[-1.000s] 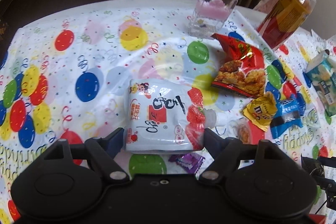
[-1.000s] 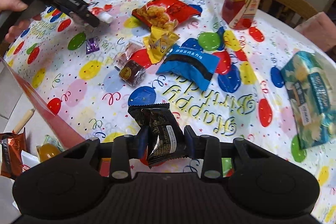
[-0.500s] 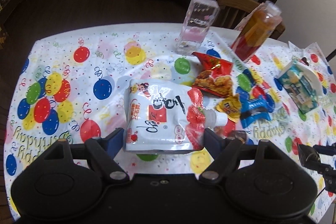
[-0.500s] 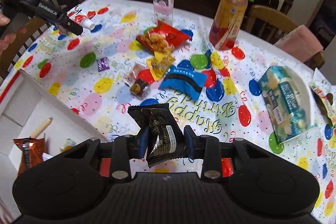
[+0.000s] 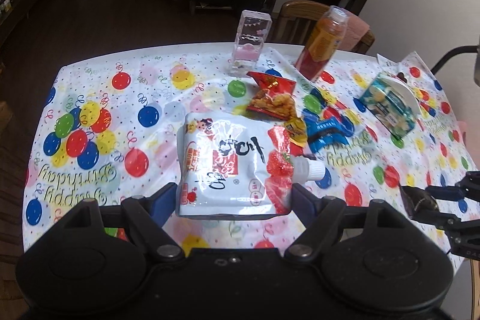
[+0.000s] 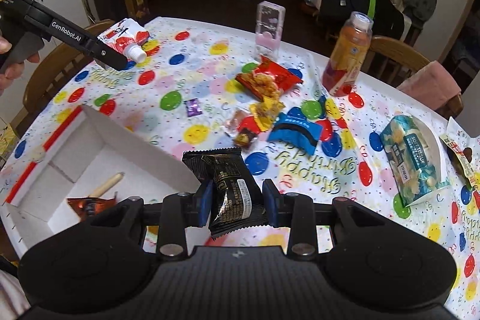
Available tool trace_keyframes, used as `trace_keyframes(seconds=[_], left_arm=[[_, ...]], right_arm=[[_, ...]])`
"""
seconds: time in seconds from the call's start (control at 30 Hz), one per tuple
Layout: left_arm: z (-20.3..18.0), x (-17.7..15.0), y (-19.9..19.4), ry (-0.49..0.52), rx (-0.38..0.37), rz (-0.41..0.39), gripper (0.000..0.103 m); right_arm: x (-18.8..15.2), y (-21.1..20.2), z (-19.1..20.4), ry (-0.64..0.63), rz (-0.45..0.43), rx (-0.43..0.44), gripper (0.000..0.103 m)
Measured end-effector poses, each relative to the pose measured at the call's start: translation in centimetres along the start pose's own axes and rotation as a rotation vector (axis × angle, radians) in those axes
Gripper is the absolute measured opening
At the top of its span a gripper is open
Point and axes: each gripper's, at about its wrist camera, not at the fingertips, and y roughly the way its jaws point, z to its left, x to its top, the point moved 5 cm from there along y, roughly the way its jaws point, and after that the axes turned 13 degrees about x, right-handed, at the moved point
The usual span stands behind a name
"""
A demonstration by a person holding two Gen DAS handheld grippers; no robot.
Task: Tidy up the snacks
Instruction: 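Carry the pouch and chocolate into the white box and open both tools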
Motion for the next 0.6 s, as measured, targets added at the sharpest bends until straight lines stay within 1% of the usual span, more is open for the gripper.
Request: trace_keyframes(seconds=[0.13, 0.33, 0.43, 0.6], left_arm=[[-0.3, -1.4, -1.5, 0.020, -0.007, -0.009, 0.079], [-1.4, -3.8, -3.5, 0.068, -0.048, -0.014, 0.079], [-2.2, -5.3, -4.0, 0.082, -0.083, -0.003, 0.079], [-3.7, -7.8, -3.6, 0.109, -0.112, 0.024, 0.079]], right_arm=[[-0.5, -0.4, 1.7, -0.001, -0.008, 0.005, 0.035], [-1.6, -0.2, 4.3, -0.003, -0.005, 0.026, 0.035], [-2.4, 0.4, 5.6, -0.002, 0.007, 0.033, 0.035], [-3.8, 1.8, 7.5, -0.003, 0.040, 0.031, 0.035]])
